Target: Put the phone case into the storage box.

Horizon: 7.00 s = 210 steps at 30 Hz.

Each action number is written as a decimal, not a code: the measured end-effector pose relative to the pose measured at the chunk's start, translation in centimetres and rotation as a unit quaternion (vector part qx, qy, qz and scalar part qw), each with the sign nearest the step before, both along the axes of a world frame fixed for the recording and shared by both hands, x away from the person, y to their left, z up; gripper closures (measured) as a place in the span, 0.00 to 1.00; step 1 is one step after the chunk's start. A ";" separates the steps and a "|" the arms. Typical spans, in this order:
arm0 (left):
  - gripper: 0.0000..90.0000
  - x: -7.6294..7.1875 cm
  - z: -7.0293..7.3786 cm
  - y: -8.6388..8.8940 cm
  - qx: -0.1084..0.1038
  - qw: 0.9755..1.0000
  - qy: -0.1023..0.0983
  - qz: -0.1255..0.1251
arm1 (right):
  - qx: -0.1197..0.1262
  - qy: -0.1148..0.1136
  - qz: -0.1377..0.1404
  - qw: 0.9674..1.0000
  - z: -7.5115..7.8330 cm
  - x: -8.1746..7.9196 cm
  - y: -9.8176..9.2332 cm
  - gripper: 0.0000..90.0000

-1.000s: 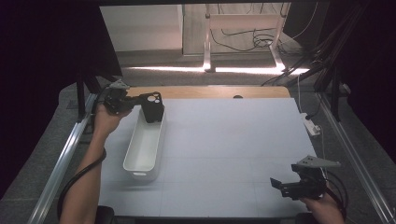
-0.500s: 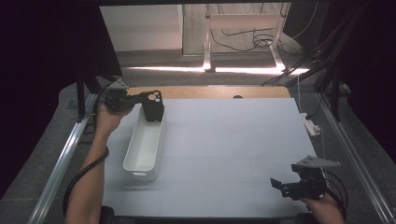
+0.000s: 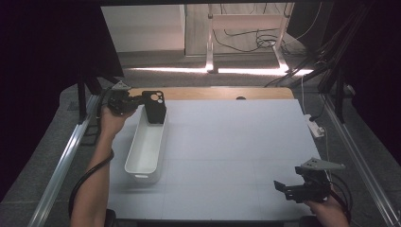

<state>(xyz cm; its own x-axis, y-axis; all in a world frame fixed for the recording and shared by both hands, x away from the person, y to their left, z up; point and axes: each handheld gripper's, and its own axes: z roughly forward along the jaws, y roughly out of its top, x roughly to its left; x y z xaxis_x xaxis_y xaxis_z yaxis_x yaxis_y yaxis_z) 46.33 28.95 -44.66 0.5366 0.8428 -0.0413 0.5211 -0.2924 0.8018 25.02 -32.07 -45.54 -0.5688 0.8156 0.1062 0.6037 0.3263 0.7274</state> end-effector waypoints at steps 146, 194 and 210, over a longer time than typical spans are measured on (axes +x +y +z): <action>0.00 -19.3 1.4 -4.5 -0.061 0.996 0.013 -0.070 | 0.002 -0.002 0.017 1.000 0.1 0.1 0.4 0.00; 0.00 -26.1 -1.2 -2.8 -0.027 0.999 0.020 -0.022 | 0.000 -0.003 0.015 1.000 0.1 0.1 0.4 0.00; 0.00 -26.7 -2.1 -2.7 -0.019 0.999 0.032 -0.010 | -0.001 -0.003 0.017 1.000 0.1 0.1 0.4 0.00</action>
